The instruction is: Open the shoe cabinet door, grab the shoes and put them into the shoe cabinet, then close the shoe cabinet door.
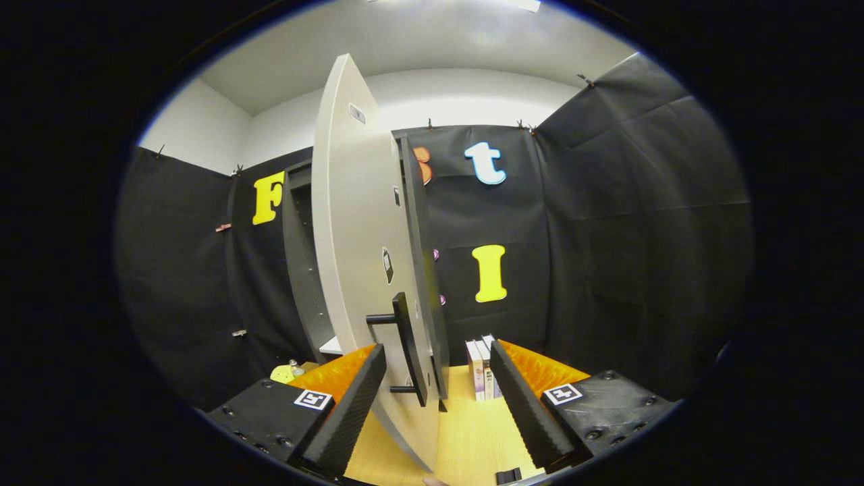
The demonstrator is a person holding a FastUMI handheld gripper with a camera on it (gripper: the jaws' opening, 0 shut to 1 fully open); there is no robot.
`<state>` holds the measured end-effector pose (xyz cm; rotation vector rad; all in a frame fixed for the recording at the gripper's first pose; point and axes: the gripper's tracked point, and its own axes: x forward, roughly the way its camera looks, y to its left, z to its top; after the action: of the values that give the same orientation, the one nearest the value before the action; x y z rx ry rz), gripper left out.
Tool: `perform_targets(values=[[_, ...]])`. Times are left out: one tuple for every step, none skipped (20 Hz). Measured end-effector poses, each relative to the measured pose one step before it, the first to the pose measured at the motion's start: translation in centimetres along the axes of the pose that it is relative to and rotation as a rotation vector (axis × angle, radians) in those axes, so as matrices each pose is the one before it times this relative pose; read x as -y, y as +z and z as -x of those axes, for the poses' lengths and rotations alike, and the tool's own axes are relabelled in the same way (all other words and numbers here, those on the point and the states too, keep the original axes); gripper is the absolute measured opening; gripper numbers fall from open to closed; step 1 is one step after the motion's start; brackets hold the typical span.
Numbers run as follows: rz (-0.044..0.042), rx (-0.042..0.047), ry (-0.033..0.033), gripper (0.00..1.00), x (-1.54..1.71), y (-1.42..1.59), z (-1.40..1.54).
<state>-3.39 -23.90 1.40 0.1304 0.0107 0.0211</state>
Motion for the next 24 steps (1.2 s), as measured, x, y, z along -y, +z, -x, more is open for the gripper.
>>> perform_targets(values=[[-0.00094, -0.00724, 0.02203, 0.98, -0.097, -0.336, -0.65], [-0.00225, -0.00568, 0.02166, 0.98, -0.147, -0.186, -0.557], [0.00014, -0.00492, 0.01188, 0.98, -0.032, -0.111, -0.307], [-0.00276, -0.00006, 0.01849, 0.98, -0.078, -0.06, -0.281], [0.00229, 0.00336, 0.01767, 0.98, -0.431, 0.163, -0.256], [0.00471, 0.00333, 0.01301, 0.98, -0.2, 0.058, -0.092], [0.0028, 0.00477, 0.01194, 0.98, -0.308, 0.026, -0.126], [0.00115, -0.00158, 0.01399, 0.98, -0.438, -0.171, -0.064], [-0.00072, 0.00143, 0.01591, 0.98, -0.657, -0.153, -0.205], [0.00116, -0.0016, 0.01776, 0.98, -0.848, -0.237, -0.233], [0.00056, -0.0014, 0.0179, 0.98, -0.867, -0.135, -0.347], [0.00061, -0.006, 0.01833, 0.98, -0.947, -0.232, -0.297], [-0.00061, -0.00393, 0.01418, 0.98, -1.001, -0.191, -0.412], [0.00016, -0.00169, 0.00878, 0.98, -1.017, -0.226, -0.471], [0.00043, -0.00069, 0.00573, 0.98, -0.835, -0.137, -0.451], [-0.00228, 0.00084, 0.00245, 0.98, -0.805, -0.091, -0.442], [-0.00408, 0.0029, -0.00282, 0.98, -0.665, -0.141, -0.406], [-0.00634, 0.00777, -0.00915, 0.98, -0.482, -0.044, -0.501], [-0.00982, 0.00268, -0.01103, 0.98, -0.547, -0.107, -0.571], [-0.01209, -0.00153, -0.00902, 0.98, -0.862, -0.297, -0.893], [-0.01029, 0.00016, -0.00737, 0.98, -0.575, -0.173, -0.519], [-0.00803, -0.00005, -0.00685, 0.98, -0.495, -0.195, -0.557], [-0.00537, 0.00119, -0.00528, 0.98, -0.554, -0.225, -0.627], [-0.00021, 0.00225, -0.00398, 0.98, -0.687, -0.1, -0.449]])
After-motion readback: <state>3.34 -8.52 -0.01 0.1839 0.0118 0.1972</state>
